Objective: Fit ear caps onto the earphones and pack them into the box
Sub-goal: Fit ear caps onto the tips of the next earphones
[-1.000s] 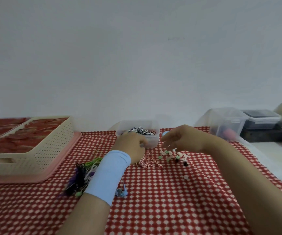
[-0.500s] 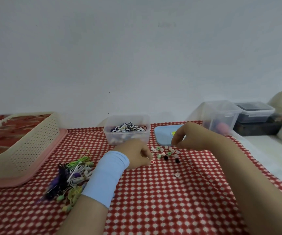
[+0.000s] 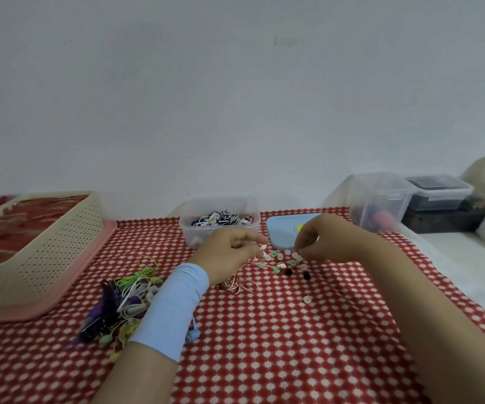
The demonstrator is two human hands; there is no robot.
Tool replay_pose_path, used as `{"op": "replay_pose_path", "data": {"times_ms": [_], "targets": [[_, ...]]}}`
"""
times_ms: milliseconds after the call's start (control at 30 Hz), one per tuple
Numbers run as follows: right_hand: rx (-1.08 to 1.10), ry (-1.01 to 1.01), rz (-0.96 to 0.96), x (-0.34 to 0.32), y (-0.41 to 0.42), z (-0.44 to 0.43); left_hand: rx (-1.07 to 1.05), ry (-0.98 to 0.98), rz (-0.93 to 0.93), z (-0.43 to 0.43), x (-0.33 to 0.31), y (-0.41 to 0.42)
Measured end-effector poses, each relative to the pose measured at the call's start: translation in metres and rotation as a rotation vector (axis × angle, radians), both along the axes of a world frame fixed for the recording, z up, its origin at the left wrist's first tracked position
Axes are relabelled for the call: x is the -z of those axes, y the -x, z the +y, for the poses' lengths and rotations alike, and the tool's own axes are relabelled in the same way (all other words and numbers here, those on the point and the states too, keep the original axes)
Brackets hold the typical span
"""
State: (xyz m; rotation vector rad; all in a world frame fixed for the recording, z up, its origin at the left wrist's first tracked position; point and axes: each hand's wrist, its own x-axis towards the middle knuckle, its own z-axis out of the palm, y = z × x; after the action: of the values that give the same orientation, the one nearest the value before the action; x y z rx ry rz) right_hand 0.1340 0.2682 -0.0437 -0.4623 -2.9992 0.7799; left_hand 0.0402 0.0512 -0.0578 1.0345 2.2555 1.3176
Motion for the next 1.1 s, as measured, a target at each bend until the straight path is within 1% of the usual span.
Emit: {"op": "replay_pose_path", "data": {"times_ms": [67,200,333,400,467,600,800,967,1100], "targets": [[0.003,0.125,0.111,-0.004,-0.001,-0.005,-0.014,-0.040,-0.034,-0.001,-0.002,0.000],[-0.015,0.529,0.267,-0.011,0.001,-0.022,-0.025,-0.121,-0.096,-0.004,-0.002,0.004],[-0.064,0.879,0.271,-0.009,0.005,-0.035,-0.060,-0.179,-0.176,-0.004,-0.001,0.004],[-0.092,0.977,0.250,-0.007,0.007,-0.040,-0.050,-0.205,-0.239,-0.004,0.000,0.004],[-0.102,1.000,0.233,-0.005,0.009,-0.044,-0.045,-0.224,-0.266,-0.003,0.002,0.004],[-0.113,0.983,0.226,-0.002,0.009,-0.044,-0.047,-0.244,-0.257,-0.003,0.002,0.001],[-0.112,0.883,0.226,-0.001,0.009,-0.041,-0.045,-0.263,-0.253,-0.003,0.003,0.001],[-0.097,0.920,0.208,-0.002,0.010,-0.041,-0.060,-0.252,-0.215,-0.003,0.003,0.001],[-0.089,0.963,0.168,0.000,0.010,-0.042,-0.053,-0.200,-0.136,-0.003,0.002,0.001]]}}
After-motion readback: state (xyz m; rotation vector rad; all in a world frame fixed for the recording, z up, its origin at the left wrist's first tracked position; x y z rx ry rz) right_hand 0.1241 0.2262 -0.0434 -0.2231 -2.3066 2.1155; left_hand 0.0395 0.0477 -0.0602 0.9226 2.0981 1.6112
